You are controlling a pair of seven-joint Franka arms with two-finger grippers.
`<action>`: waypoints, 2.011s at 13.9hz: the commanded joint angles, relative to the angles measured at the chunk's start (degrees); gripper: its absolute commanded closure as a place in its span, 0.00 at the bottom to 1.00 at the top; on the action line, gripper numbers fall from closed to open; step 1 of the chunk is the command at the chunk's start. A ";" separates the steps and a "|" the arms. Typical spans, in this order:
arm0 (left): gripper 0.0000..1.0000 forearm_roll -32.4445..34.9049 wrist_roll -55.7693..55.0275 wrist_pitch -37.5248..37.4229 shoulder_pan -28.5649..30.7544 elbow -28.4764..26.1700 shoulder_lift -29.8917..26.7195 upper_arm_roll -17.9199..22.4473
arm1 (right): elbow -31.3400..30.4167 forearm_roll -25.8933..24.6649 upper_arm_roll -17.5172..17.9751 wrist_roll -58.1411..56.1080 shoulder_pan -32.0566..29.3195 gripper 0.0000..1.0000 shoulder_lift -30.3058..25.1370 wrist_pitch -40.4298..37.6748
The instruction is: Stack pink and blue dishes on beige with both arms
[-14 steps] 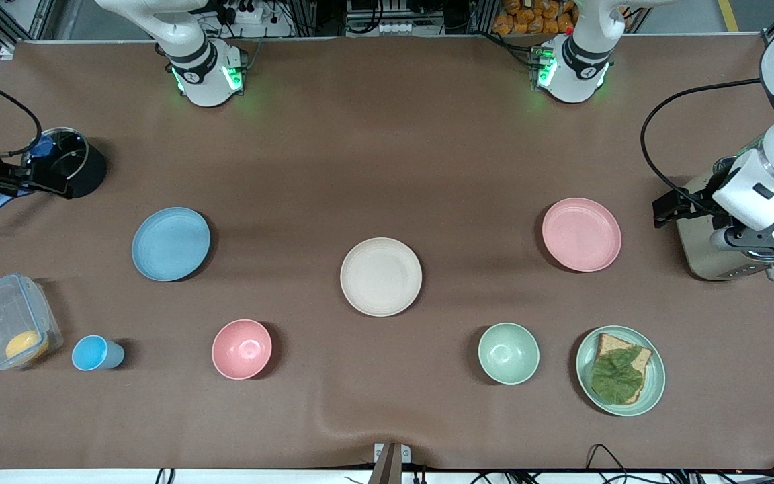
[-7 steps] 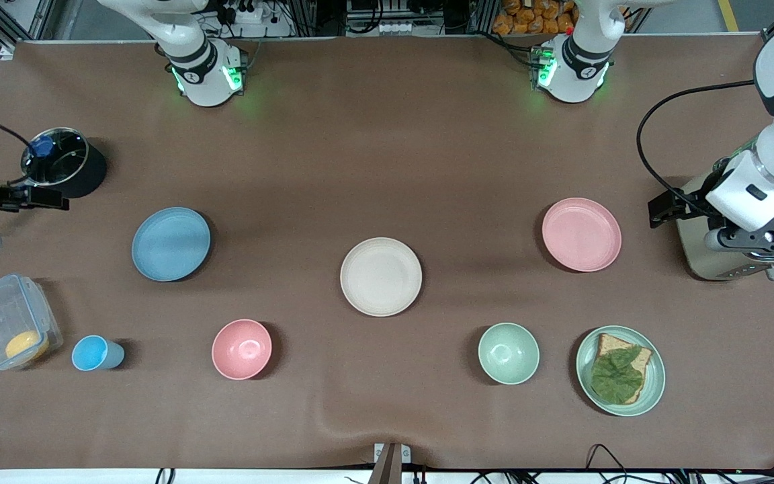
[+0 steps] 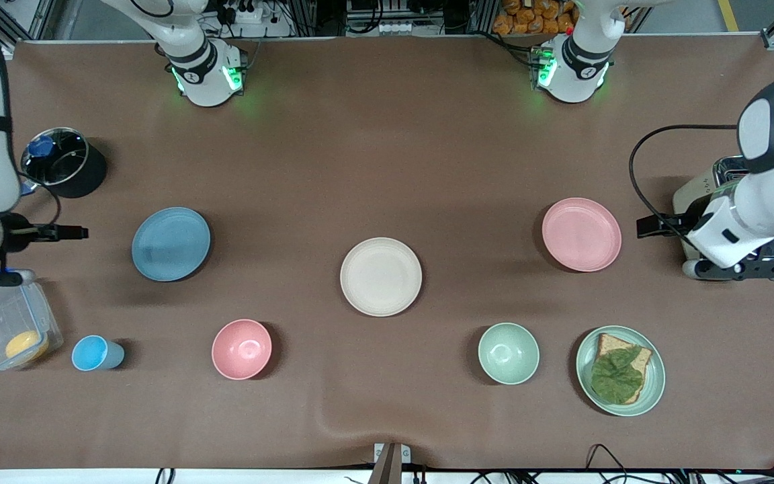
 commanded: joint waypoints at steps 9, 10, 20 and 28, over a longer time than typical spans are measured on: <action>0.00 -5.15 10.36 9.49 8.83 -7.89 17.32 -0.24 | -7.64 12.44 0.82 -14.51 -4.13 0.00 11.33 13.82; 0.00 -4.88 10.46 9.68 9.26 -7.89 17.42 -0.15 | -7.55 12.52 0.91 -14.51 -4.13 0.00 11.94 13.91; 0.92 -9.36 15.12 9.77 11.82 -8.06 23.40 -0.50 | -7.46 14.19 1.97 -15.91 -3.78 1.00 13.27 12.51; 1.00 -10.06 14.16 -1.71 11.55 -1.41 18.13 -5.67 | -2.90 14.11 1.97 -15.66 -3.60 1.00 13.18 6.28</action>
